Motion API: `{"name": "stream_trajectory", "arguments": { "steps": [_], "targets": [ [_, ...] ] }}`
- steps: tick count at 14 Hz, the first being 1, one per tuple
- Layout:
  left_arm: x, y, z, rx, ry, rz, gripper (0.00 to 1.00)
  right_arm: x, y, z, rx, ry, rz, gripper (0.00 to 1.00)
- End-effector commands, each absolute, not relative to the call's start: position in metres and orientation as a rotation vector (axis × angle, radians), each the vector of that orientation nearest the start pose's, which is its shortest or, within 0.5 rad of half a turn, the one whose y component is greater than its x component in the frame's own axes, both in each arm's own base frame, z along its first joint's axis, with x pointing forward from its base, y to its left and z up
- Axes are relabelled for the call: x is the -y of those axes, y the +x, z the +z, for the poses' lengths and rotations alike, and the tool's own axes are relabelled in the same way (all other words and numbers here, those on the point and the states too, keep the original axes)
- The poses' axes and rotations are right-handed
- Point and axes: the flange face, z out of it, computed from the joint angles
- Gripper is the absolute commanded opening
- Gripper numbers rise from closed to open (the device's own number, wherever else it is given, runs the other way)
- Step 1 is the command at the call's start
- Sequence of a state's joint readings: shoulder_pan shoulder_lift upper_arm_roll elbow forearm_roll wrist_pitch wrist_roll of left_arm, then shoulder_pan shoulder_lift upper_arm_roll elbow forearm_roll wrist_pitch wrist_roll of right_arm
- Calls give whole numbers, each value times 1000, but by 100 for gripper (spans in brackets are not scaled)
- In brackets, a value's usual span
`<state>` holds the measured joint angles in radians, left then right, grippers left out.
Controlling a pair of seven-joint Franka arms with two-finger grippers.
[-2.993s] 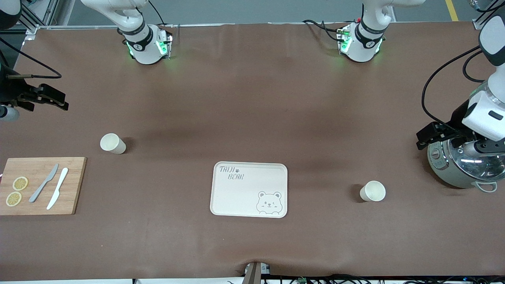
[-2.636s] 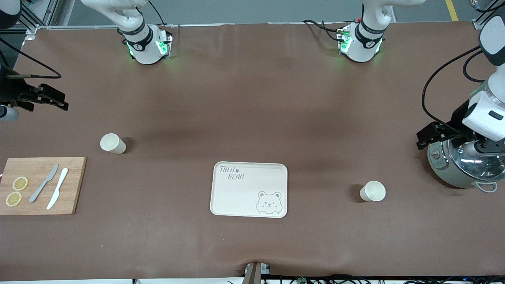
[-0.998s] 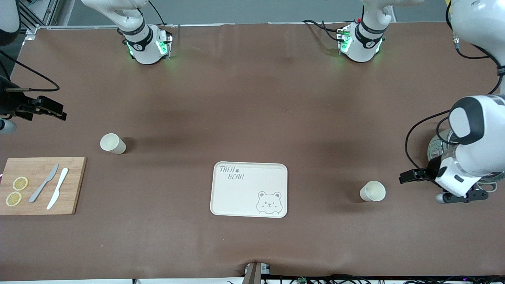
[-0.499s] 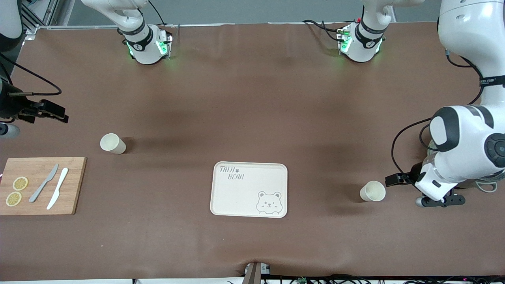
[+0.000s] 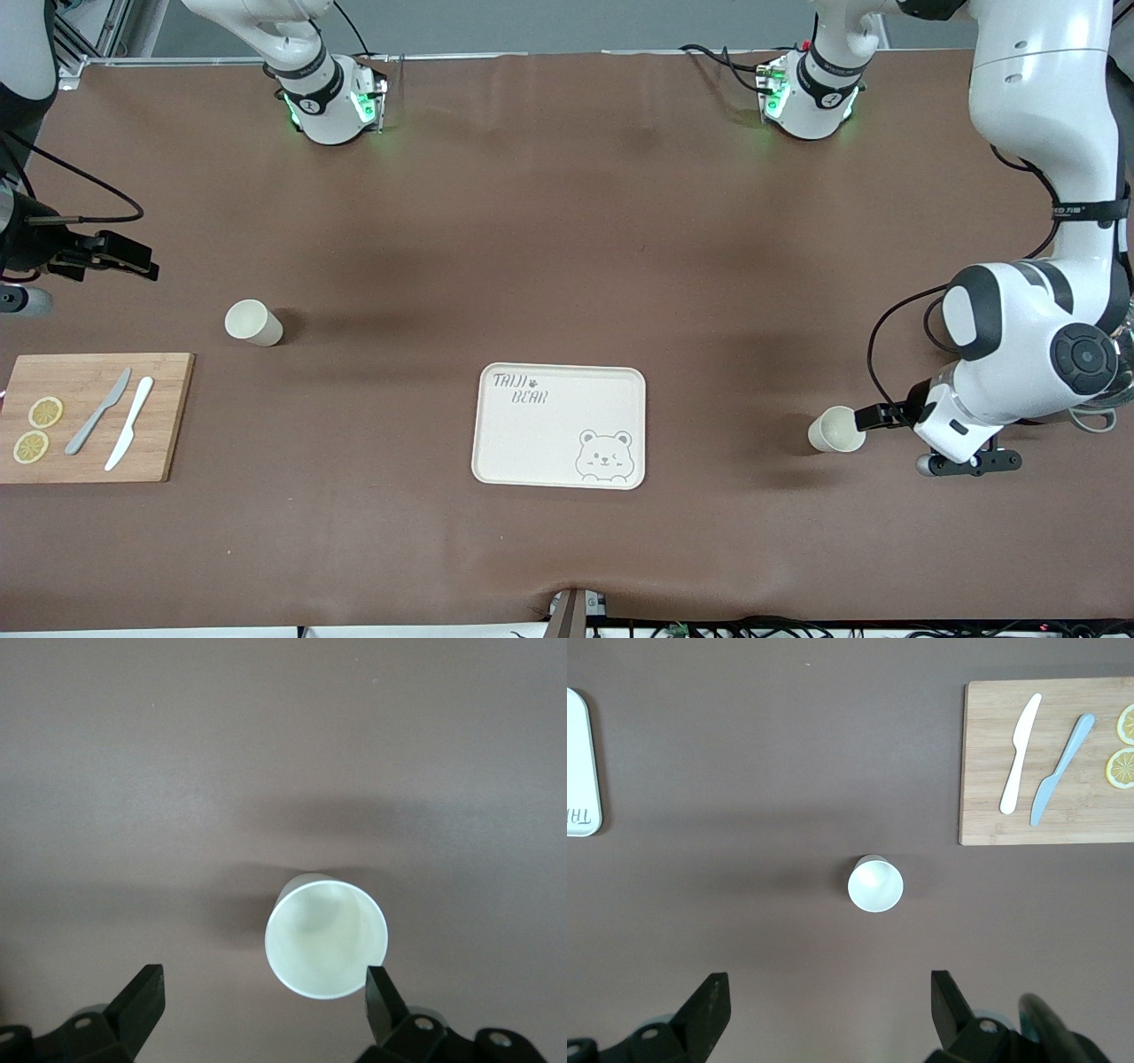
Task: Place white IKEA cup upright on tray with both arms
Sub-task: 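Lower the left gripper around the cup while the right gripper reaches the other cup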
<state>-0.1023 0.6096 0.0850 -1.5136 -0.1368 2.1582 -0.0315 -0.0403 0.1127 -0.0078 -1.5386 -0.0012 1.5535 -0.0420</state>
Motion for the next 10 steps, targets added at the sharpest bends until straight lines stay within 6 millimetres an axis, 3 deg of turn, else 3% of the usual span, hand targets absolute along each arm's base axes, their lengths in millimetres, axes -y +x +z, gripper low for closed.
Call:
{"name": "stream_trajectory", "arguments": {
  "steps": [1,10],
  "targets": [
    [24,712,305,108,-3193,-74,100,32,590,569,-14,-3133,173,100],
    [29,715,276,111,-3193,-72,100,34,600,550,-22,-3130,195,100]
  ]
}}
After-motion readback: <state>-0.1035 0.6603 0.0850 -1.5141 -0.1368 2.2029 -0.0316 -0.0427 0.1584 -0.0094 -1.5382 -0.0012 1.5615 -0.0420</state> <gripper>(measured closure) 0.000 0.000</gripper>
